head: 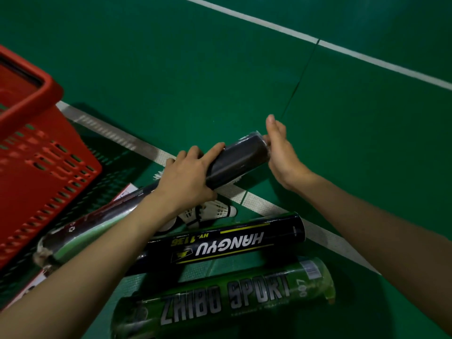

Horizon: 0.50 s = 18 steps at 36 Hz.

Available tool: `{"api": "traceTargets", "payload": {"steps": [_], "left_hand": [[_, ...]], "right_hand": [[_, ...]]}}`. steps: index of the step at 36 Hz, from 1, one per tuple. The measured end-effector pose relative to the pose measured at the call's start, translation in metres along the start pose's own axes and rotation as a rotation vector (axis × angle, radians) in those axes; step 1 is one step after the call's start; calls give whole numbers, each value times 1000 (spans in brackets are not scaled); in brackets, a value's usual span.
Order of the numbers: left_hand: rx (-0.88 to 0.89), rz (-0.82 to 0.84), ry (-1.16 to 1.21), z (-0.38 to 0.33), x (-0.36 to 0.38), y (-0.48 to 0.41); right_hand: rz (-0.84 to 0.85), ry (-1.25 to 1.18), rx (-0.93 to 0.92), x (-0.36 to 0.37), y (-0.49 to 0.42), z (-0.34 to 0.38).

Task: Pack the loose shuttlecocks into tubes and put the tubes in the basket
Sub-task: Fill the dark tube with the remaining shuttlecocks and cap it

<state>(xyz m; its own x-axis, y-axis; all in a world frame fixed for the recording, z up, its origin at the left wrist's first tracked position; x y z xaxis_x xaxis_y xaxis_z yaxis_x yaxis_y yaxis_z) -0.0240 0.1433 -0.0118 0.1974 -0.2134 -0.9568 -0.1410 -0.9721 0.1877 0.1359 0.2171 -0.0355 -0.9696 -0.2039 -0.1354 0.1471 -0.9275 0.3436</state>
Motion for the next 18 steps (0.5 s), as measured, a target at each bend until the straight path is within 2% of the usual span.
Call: {"api": "traceTargets", "payload": {"steps": [4, 7, 13, 16, 18], "left_hand": [[-58, 6, -7, 16, 1, -1], [-127, 12, 2, 33, 2, -3], [-209, 51, -32, 54, 6, -2], [-249, 61, -11, 61, 6, -2], [-261, 63, -9, 66, 7, -2]], "right_hand": [[12, 9, 25, 2, -6, -2], [87, 38, 22, 12, -3, -4], [13, 281, 78, 18, -12, -28], [76, 444, 135, 26, -13, -45], [124, 435, 188, 33, -13, -54]]}}
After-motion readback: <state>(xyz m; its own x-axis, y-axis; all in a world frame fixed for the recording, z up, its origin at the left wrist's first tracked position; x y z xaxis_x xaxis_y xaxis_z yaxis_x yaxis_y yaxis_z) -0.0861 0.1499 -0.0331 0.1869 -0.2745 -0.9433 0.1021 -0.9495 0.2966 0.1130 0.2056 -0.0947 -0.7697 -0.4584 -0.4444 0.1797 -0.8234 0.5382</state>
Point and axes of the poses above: each hand's wrist, its own y-axis away from the middle knuckle, its own x-axis out of the palm, z = x × y, the point moved 7 cm from there along -y, towards the middle knuckle, and after that the axes turned 2 degrees about x, right-handed, at the moved point
